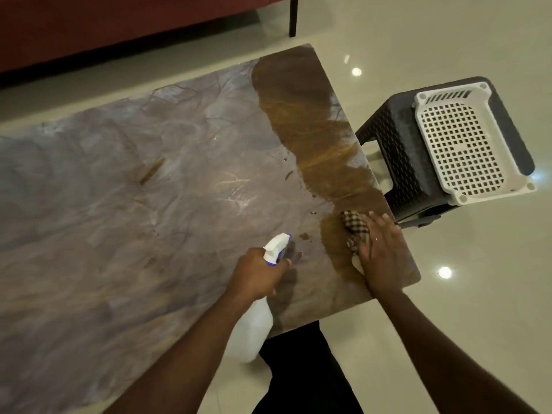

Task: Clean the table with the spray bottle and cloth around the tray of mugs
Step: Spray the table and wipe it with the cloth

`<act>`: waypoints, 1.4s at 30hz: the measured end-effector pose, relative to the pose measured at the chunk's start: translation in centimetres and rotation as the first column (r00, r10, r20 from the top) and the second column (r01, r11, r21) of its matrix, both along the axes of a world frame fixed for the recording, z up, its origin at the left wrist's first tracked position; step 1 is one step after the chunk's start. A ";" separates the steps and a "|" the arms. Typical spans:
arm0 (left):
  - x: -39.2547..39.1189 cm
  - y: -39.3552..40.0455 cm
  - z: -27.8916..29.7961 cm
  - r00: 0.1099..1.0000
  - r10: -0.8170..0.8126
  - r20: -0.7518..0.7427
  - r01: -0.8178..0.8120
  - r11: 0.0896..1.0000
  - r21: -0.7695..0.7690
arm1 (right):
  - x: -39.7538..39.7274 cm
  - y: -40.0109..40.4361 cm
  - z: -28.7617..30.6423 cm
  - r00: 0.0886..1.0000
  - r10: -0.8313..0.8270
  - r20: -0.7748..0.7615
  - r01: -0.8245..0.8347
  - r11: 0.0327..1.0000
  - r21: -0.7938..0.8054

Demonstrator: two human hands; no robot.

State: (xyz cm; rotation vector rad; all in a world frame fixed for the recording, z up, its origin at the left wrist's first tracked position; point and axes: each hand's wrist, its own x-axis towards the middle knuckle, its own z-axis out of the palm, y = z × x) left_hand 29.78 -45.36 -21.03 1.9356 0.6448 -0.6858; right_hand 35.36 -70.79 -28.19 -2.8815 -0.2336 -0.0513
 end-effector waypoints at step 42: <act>22.3 14.8 3.0 0.984 0.159 0.076 -0.166 0.982 0.086 | 20.4 27.2 0.1 0.992 -0.122 -0.020 0.122 0.992 0.014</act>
